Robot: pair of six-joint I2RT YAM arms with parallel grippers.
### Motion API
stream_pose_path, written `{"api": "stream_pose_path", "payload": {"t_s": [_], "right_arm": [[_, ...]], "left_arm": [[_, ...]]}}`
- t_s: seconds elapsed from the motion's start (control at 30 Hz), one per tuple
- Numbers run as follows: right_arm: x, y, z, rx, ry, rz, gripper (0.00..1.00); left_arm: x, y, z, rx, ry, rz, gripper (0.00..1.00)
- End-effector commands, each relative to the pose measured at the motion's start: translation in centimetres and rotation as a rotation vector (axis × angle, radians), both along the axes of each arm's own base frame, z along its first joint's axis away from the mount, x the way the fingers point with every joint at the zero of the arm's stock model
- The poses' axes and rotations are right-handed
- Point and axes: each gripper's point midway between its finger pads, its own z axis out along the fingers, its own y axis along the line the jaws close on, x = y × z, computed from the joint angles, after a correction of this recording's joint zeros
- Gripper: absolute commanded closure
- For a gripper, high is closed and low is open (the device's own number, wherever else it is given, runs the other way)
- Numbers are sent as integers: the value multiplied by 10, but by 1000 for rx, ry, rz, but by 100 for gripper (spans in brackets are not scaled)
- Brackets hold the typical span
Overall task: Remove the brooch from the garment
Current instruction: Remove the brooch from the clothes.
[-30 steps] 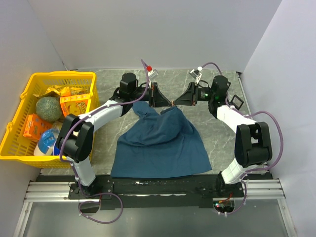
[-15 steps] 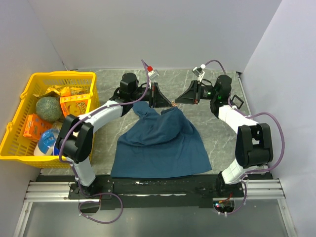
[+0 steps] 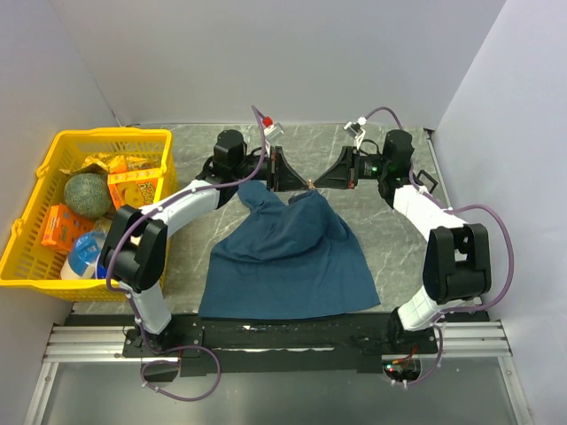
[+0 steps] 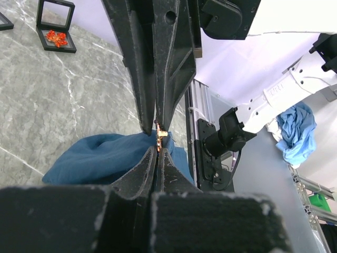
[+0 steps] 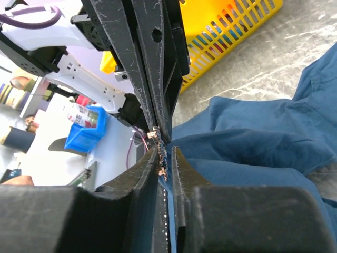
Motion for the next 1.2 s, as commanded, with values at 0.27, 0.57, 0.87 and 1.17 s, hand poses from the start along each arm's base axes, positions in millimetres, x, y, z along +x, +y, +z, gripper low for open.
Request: {"api": "stream_pose_path", "payload": {"t_s": [0.27, 0.57, 0.87, 1.17], "right_arm": [[-3, 1, 14, -40, -101, -3, 100], [3, 1, 21, -94, -162, -32, 100], [16, -2, 25, -144, -180, -98, 100], [22, -2, 22, -157, -171, -116, 100]], "left_arm": [[-8, 4, 30, -58, -86, -29, 94], [0, 7, 23, -21, -92, 4, 48], [21, 8, -10, 79, -140, 67, 32], [22, -3, -32, 115, -112, 20, 44]]}}
